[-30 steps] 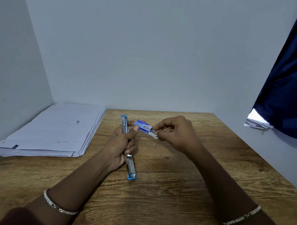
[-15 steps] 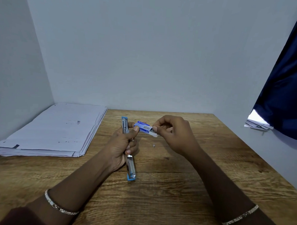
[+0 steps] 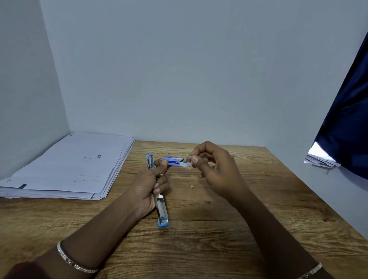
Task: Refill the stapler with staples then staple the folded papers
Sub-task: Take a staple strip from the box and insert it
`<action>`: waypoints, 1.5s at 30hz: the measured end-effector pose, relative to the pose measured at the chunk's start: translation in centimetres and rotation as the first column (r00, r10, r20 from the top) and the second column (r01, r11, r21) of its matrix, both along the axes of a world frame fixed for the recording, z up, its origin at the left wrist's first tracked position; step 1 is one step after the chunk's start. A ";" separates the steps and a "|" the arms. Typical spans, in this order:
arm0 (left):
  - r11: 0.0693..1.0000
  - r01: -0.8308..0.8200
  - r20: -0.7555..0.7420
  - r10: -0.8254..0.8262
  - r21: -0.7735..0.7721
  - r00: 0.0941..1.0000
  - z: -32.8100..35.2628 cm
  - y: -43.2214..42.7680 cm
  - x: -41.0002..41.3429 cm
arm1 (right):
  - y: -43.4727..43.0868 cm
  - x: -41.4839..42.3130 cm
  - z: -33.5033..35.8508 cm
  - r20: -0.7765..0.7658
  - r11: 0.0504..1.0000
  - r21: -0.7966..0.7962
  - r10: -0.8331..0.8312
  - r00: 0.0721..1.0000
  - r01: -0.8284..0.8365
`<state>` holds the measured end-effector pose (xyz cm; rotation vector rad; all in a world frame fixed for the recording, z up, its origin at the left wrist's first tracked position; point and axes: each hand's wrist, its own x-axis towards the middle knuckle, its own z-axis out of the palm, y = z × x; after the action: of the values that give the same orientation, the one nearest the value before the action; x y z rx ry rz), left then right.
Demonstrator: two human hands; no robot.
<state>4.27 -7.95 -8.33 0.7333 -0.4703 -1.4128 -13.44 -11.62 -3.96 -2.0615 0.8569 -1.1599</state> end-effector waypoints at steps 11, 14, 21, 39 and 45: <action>0.999 -0.036 -0.011 0.036 0.031 0.999 0.3 0.3 -0.3 | 0.2 0.7 -1.0 0.012 0.999 -0.045 -0.024 1.000 0.024; 0.997 -0.069 0.010 0.069 0.022 0.998 0.5 0.4 -0.4 | 0.5 1.1 -1.6 0.006 0.999 -0.037 -0.018 1.000 0.018; 0.992 -0.122 0.073 0.123 -0.030 0.990 0.4 0.3 -0.1 | 0.9 1.9 -2.5 0.028 0.997 -0.058 0.044 0.999 -0.042; 0.997 -0.021 0.247 0.039 -0.075 0.968 -0.2 0.9 -1.8 | 0.8 2.1 -2.7 0.024 0.993 -0.087 0.087 0.996 -0.084; 0.987 0.119 0.312 -0.080 -0.107 0.947 -0.1 1.1 -1.9 | 0.5 1.8 -2.2 0.213 0.997 0.053 -0.068 0.975 0.058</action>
<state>2.42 -6.88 -8.40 0.8414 -0.8416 -1.3539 -11.64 -11.09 -6.19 -1.8426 0.8408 -1.3559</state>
